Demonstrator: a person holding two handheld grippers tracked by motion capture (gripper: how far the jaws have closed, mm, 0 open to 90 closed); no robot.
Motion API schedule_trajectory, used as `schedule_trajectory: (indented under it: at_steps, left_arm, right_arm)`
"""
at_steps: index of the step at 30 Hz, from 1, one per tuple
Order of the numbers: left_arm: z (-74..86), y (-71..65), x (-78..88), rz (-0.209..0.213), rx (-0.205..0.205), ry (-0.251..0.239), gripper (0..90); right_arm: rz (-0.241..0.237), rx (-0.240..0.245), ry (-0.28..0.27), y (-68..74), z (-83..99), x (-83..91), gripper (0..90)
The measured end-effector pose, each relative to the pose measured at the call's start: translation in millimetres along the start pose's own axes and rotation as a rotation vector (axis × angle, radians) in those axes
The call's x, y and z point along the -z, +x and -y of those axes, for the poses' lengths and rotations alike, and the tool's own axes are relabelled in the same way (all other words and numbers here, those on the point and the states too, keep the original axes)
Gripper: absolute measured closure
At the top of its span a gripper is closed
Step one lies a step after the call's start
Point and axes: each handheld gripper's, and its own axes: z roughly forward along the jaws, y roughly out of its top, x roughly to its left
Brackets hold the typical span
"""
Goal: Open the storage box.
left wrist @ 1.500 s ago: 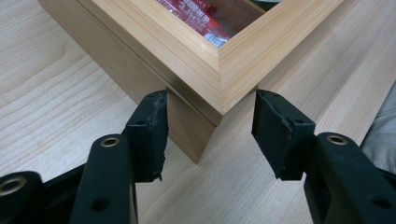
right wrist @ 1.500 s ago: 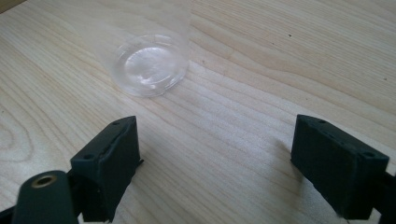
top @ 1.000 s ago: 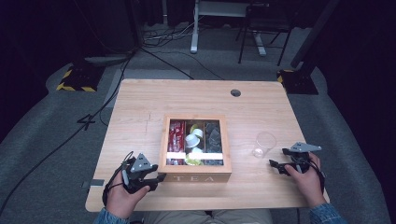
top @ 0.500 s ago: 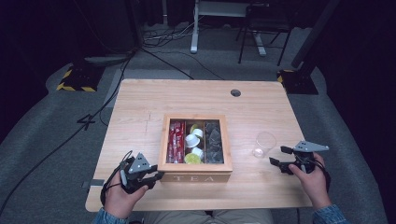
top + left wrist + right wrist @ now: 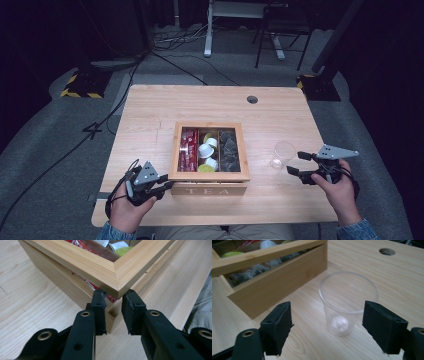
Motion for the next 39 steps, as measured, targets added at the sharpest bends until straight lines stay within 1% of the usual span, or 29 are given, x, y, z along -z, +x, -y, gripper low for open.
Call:
schedule_trajectory:
  at_steps: [1, 2, 3, 5, 6, 7, 10, 11, 12, 15, 16, 20, 23, 25, 26, 27, 28, 29, 30, 32, 34, 37, 39]
  left_arm:
    - [-0.7, 0.9, 0.7, 0.000, -0.008, -0.002, 72.6]
    - [-1.3, 0.9, 1.1, 0.003, -0.003, -0.007, 72.8]
    - [-1.9, 1.6, 1.5, 0.002, -0.010, -0.011, 72.9]
    - [-2.6, 1.7, 2.1, 0.004, -0.005, -0.017, 73.4]
    - [-3.0, 1.9, 2.5, 0.003, -0.009, -0.020, 73.4]
    - [-3.4, 1.8, 2.6, 0.004, -0.005, -0.022, 73.6]
    - [-4.9, 2.8, 3.3, 0.003, -0.012, -0.031, 74.0]
    - [-5.2, 2.7, 3.3, 0.004, -0.007, -0.035, 74.1]
    - [-5.8, 3.3, 3.6, 0.003, -0.014, -0.037, 74.2]
    - [-6.9, 3.9, 4.3, 0.004, -0.013, -0.045, 74.5]
    - [-7.0, 3.8, 4.4, 0.006, -0.008, -0.047, 74.5]
    - [-8.0, 4.5, 5.1, 0.003, -0.011, -0.059, 74.7]
    - [-8.6, 4.6, 5.4, 0.004, -0.005, -0.066, 74.8]
    - [-8.8, 4.7, 5.4, 0.003, -0.003, -0.069, 74.8]
    - [-8.9, 4.9, 5.3, 0.003, -0.002, -0.070, 74.8]
    - [-8.9, 5.1, 5.3, 0.003, -0.002, -0.073, 74.8]
    - [-9.0, 5.4, 5.5, 0.006, 0.001, -0.075, 74.8]
    - [-9.0, 5.6, 5.4, 0.007, 0.002, -0.079, 74.8]
    - [-9.1, 5.8, 5.6, 0.008, 0.003, -0.079, 74.8]
    - [-9.0, 5.8, 5.2, 0.009, 0.004, -0.081, 74.9]
    - [-8.9, 5.6, 4.9, 0.011, 0.008, -0.082, 74.8]
    - [-8.9, 5.7, 4.6, 0.012, 0.008, -0.082, 74.8]
    - [-8.8, 6.2, 4.6, 0.015, 0.009, -0.085, 74.8]
  right_arm:
    - [-0.012, 0.007, -0.003, 3.1, -3.9, -0.5, 23.7]
    - [-0.021, 0.016, -0.008, 6.3, -8.0, -1.1, 23.5]
    - [-0.035, 0.029, -0.012, 10.3, -13.3, -1.8, 23.2]
    - [-0.055, 0.042, -0.019, 16.2, -20.5, -3.7, 21.9]
    - [-0.065, 0.051, -0.020, 19.4, -24.6, -5.1, 21.1]
    - [-0.074, 0.061, -0.015, 22.5, -28.5, -6.7, 20.3]
    - [-0.105, 0.086, -0.001, 32.8, -39.9, -12.9, 17.7]
    - [-0.118, 0.096, 0.003, 36.1, -43.0, -14.9, 17.3]
    - [-0.123, 0.102, 0.007, 38.7, -45.1, -16.3, 16.9]
    - [-0.143, 0.140, 0.014, 50.6, -52.8, -22.5, 16.8]
    - [-0.148, 0.146, 0.015, 53.0, -53.9, -24.0, 16.7]
    - [-0.169, 0.169, 0.030, 64.5, -56.1, -33.8, 17.2]
    - [-0.177, 0.198, 0.048, 71.5, -56.4, -41.4, 17.3]
    - [-0.178, 0.229, 0.056, 77.2, -57.2, -47.7, 17.7]
    - [-0.172, 0.242, 0.062, 79.8, -57.8, -50.0, 17.9]
    - [-0.156, 0.269, 0.076, 81.8, -58.5, -52.0, 17.5]
    - [-0.147, 0.284, 0.074, 83.4, -59.0, -53.5, 17.8]
    - [-0.152, 0.300, 0.078, 85.8, -59.8, -55.4, 18.6]
    - [-0.166, 0.308, 0.075, 87.9, -60.3, -57.1, 18.7]
    - [-0.171, 0.327, 0.074, 92.4, -61.1, -59.7, 19.3]
    - [-0.167, 0.359, 0.068, 96.7, -62.3, -62.6, 22.4]
    - [-0.155, 0.374, 0.050, 99.8, -64.1, -65.0, 25.2]
    - [-0.145, 0.401, 0.046, 101.9, -66.1, -64.6, 26.7]
